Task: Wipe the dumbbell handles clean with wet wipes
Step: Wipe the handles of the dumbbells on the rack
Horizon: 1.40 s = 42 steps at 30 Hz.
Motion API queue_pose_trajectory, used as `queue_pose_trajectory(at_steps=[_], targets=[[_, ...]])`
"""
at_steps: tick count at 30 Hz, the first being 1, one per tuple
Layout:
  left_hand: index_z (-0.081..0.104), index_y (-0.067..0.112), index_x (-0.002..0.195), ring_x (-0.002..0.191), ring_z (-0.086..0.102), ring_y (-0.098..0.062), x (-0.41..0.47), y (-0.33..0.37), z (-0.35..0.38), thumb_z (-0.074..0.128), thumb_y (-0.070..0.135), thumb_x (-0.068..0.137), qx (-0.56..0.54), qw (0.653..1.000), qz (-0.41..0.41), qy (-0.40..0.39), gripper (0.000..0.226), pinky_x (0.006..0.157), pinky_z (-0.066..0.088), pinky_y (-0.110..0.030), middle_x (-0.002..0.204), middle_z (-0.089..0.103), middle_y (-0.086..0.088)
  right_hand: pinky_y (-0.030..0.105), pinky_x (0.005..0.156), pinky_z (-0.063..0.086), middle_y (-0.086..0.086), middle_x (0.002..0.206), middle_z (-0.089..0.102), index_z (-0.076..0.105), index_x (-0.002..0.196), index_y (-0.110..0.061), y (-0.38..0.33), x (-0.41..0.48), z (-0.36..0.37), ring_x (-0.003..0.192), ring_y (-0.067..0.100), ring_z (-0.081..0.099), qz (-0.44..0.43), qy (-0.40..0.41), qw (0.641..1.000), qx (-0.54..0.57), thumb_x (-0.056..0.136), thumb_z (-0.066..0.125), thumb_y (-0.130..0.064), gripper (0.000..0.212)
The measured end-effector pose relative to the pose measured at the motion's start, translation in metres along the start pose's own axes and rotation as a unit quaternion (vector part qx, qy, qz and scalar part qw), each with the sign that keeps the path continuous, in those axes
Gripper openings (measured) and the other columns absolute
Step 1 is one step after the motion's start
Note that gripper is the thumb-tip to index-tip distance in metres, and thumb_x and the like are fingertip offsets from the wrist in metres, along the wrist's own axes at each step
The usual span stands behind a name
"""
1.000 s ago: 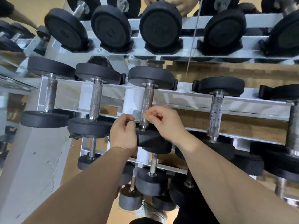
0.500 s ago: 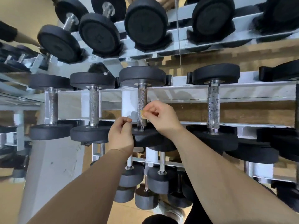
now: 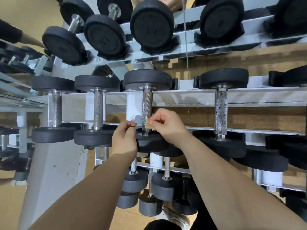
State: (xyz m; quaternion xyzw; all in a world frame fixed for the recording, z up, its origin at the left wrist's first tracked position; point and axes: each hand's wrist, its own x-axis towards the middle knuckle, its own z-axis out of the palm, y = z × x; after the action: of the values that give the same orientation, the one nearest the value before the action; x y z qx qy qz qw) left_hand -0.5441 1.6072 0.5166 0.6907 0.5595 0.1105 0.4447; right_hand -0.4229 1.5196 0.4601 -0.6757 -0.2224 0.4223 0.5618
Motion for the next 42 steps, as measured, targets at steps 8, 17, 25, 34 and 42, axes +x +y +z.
queue_pose_trajectory(at_steps=[8, 17, 25, 34, 42], targets=[[0.06, 0.001, 0.104, 0.047, 0.031, -0.003, 0.0, -0.001, -0.001, 0.039, 0.0, 0.096, -0.007, 1.0, -0.002, 0.0, 0.023, 0.045, 0.029, -0.012, 0.064, 0.037, 0.0, 0.03, 0.078, 0.054, -0.003, 0.083, 0.071, 0.069, 0.085, -0.014, -0.021, 0.04, 0.011, 0.082, 0.011, 0.067, -0.003, 0.186, 0.978, 0.094, 0.093, 0.07, -0.028, 0.015], [0.061, 0.008, 0.098, 0.047, 0.031, -0.005, 0.002, -0.006, -0.001, 0.045, 0.012, 0.089, -0.023, 1.0, 0.005, -0.007, 0.018, 0.047, 0.03, -0.016, 0.051, 0.036, 0.014, 0.041, 0.079, 0.053, -0.003, 0.078, 0.068, 0.063, 0.077, -0.026, 0.007, 0.024, 0.003, 0.077, 0.017, 0.064, 0.045, 0.072, 0.996, 0.023, 0.09, 0.068, -0.024, 0.014], [0.061, 0.014, 0.093, 0.049, 0.032, -0.007, 0.001, -0.008, -0.001, 0.04, 0.026, 0.076, -0.023, 1.0, 0.006, -0.007, 0.029, 0.05, 0.032, -0.02, 0.056, 0.039, 0.008, 0.031, 0.074, 0.049, -0.002, 0.084, 0.068, 0.062, 0.08, -0.024, -0.011, 0.029, 0.003, 0.079, 0.014, 0.063, 0.015, 0.109, 0.994, 0.023, 0.096, 0.064, -0.028, 0.016], [0.057, 0.027, 0.1, 0.077, 0.054, -0.02, 0.003, -0.012, 0.001, 0.041, 0.031, 0.076, -0.015, 1.0, -0.002, 0.0, 0.03, 0.084, 0.048, -0.042, 0.09, 0.063, 0.004, 0.024, 0.074, 0.047, -0.016, 0.078, 0.062, 0.06, 0.076, -0.03, -0.027, 0.01, -0.006, 0.078, 0.0, 0.058, -0.045, 0.022, 0.973, -0.227, 0.092, 0.068, -0.025, 0.018], [0.058, 0.023, 0.119, 0.104, 0.059, -0.028, -0.002, -0.013, 0.01, 0.045, 0.037, 0.082, 0.039, 0.998, 0.033, 0.029, 0.042, 0.093, 0.049, -0.045, 0.115, 0.066, -0.001, 0.021, 0.077, 0.039, 0.0, 0.09, 0.07, 0.075, 0.094, -0.017, -0.042, 0.027, -0.004, 0.088, 0.016, 0.059, -0.15, 0.148, 0.912, -0.352, 0.092, 0.068, -0.023, 0.009]])
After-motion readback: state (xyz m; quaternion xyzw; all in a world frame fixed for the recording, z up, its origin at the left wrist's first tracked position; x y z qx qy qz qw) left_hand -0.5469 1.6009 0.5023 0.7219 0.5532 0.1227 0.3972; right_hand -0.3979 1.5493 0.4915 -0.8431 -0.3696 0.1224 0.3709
